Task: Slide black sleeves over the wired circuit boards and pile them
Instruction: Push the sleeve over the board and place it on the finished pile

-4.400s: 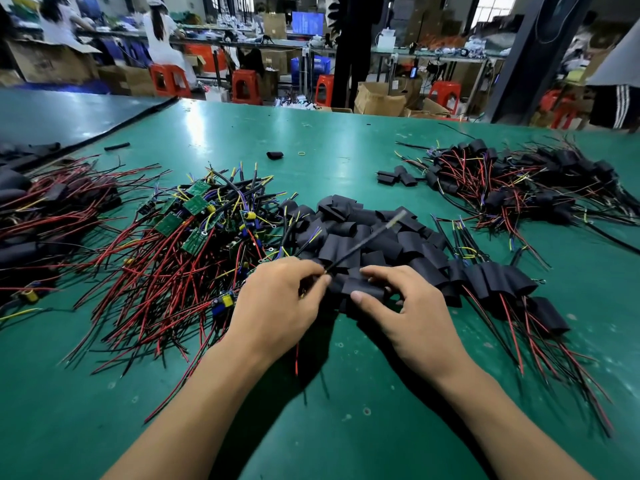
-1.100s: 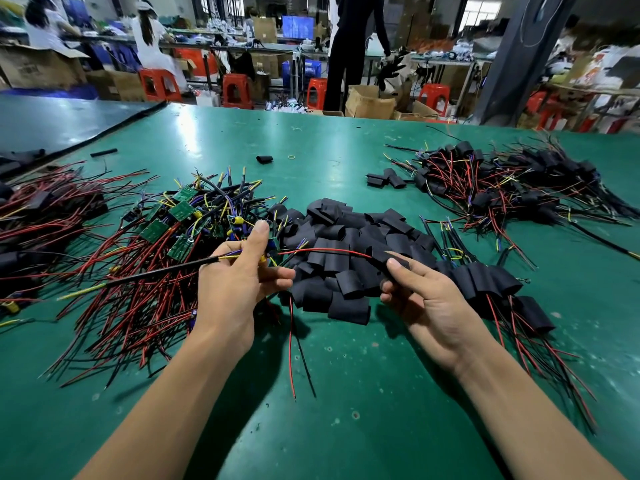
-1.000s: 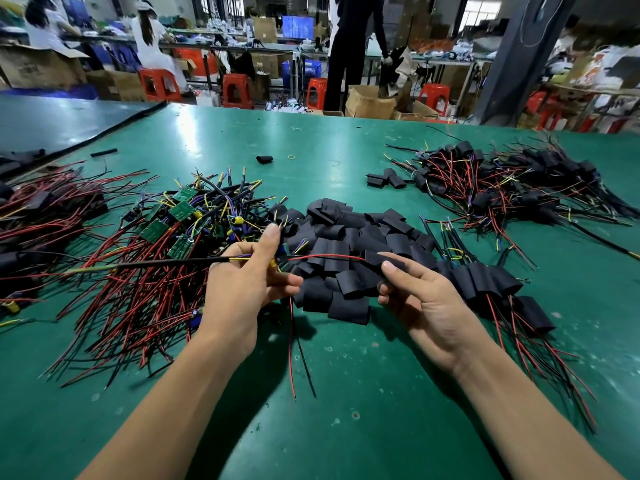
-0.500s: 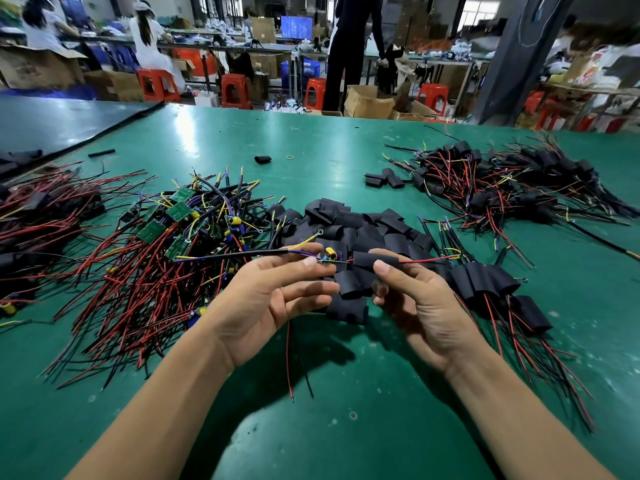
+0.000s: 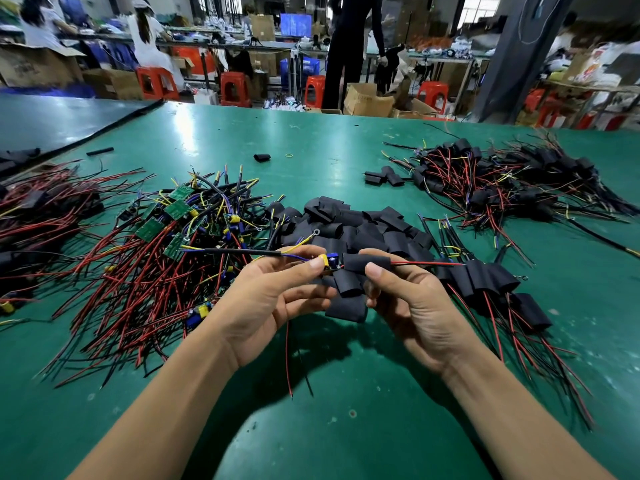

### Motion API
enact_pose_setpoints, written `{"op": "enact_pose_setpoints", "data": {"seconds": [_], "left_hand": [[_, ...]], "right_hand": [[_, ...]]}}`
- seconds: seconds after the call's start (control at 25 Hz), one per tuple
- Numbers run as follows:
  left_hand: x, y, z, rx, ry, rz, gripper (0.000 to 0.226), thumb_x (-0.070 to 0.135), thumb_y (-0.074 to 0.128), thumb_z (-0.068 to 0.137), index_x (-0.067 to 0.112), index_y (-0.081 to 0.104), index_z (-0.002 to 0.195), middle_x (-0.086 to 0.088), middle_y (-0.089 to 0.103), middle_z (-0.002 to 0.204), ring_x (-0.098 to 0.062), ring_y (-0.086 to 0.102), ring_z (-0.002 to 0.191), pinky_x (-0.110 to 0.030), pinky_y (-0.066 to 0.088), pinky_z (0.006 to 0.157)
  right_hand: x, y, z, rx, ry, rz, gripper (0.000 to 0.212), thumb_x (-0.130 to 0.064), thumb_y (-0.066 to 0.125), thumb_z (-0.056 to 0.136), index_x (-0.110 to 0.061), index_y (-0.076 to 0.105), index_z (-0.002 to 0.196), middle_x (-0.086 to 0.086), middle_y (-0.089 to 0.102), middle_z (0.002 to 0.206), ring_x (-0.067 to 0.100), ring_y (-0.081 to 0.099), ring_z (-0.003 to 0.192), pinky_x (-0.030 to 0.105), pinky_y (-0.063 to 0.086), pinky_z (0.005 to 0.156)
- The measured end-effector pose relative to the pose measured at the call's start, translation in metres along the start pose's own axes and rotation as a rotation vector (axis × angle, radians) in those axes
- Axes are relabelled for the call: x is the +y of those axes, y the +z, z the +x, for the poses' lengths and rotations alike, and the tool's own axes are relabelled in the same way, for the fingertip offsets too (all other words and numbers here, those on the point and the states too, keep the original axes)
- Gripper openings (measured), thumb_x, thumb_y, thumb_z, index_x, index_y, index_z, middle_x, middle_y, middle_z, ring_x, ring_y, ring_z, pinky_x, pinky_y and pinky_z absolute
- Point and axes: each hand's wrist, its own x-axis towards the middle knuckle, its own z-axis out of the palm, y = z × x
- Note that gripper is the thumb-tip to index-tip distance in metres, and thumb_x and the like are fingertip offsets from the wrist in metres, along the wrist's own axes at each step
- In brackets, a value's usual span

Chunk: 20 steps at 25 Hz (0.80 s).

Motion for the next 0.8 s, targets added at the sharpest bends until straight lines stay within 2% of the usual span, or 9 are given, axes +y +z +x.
{"op": "enact_pose_setpoints", "data": {"seconds": [0.16,0.4,0.64,0.8], "left_hand": [[-0.0005,-0.0012,0.0022,0.030,-0.019,0.005,0.032,0.012,0.073,0.073,0.002,0.067,0.103,-0.019,0.072,0.090,-0.022,0.069,0.059,-0.027,0.058,0.054],[0.0021,-0.0038,0.0001,-0.012,-0.091,-0.020,0.035,0.014,0.073,0.071,0.004,0.066,0.103,-0.014,0.073,0.087,-0.018,0.067,0.057,-0.024,0.057,0.053],[0.0005,-0.0023,0.0012,0.026,-0.122,-0.049,0.032,0.018,0.072,0.067,0.007,0.067,0.097,-0.009,0.074,0.082,-0.013,0.064,0.054,-0.021,0.055,0.050],[-0.0006,-0.0025,0.0017,0.015,-0.113,-0.025,0.042,0.018,0.072,0.069,0.004,0.065,0.108,-0.008,0.073,0.084,-0.014,0.065,0.055,-0.022,0.055,0.051]], "right_hand": [[0.0004,-0.0004,-0.0016,-0.025,0.015,0.004,0.032,-0.013,0.078,0.067,-0.009,0.079,0.099,0.005,0.065,0.082,0.010,0.056,0.061,0.021,0.050,0.059],[0.0022,0.0005,-0.0012,-0.059,-0.001,0.010,0.036,-0.017,0.081,0.066,-0.012,0.079,0.102,0.001,0.067,0.077,0.009,0.058,0.061,0.021,0.052,0.060],[0.0004,-0.0010,-0.0009,-0.059,-0.043,-0.078,0.041,-0.017,0.085,0.065,-0.012,0.077,0.104,0.003,0.066,0.076,0.012,0.055,0.062,0.023,0.052,0.061],[0.0001,0.0011,-0.0016,-0.020,-0.075,-0.090,0.036,-0.021,0.082,0.063,-0.012,0.079,0.097,0.003,0.068,0.074,0.011,0.057,0.061,0.022,0.052,0.060]]}}
